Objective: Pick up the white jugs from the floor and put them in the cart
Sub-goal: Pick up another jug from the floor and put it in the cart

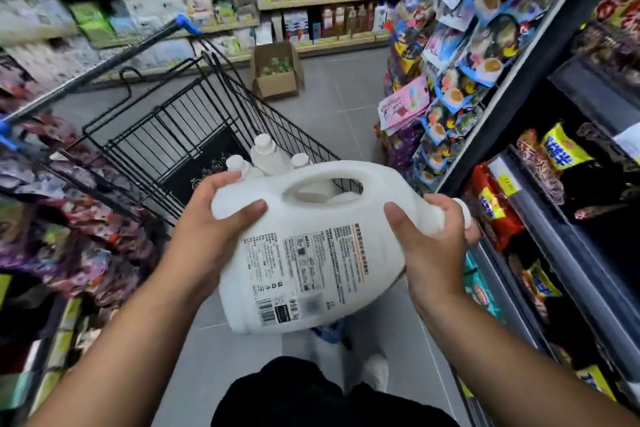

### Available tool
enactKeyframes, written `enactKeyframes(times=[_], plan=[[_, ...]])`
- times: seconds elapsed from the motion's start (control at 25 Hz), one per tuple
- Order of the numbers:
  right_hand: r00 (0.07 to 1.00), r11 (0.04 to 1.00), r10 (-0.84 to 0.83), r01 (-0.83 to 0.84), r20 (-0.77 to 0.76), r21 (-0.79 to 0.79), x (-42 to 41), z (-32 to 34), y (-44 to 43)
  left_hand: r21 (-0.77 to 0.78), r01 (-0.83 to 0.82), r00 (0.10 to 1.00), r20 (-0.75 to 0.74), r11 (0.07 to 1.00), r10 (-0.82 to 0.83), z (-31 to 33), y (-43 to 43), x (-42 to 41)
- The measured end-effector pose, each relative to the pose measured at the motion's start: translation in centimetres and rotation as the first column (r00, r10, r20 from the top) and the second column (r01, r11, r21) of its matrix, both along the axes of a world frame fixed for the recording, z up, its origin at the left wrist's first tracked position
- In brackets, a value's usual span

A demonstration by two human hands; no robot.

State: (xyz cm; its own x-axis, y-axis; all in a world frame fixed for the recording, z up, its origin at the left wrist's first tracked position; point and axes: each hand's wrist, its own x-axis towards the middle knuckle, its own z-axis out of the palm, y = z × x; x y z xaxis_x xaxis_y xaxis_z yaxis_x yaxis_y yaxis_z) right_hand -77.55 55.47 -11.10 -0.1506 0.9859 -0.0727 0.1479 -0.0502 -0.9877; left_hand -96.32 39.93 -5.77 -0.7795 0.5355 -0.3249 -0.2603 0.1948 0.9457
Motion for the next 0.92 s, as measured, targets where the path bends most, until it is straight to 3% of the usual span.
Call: enactKeyframes(times=[0.24, 0.56, 0.92], plan=[[0.998, 0.993, -0.041, 0.045, 0.046, -0.107, -6.5, -3.8, 2.1, -0.093, 0.092, 0.992, 0.094, 0.991, -0.083, -4.0, 3.5, -8.2], [0.948, 0.919, -0.22, 0.281, 0.231, -0.276, -15.1, -9.1, 0.3, -0.226, 0.31, 0.942, 0.202, 0.923, -0.267, -9.5, 6.9, -19.4], [0.9, 0.802, -0.362, 0.433, 0.243, -0.412, -18.4, -13.1, -1.1, -0.389, 0.45, 0.892, 0.15, 0.804, -0.427, -14.7, 8.7, -23.6]])
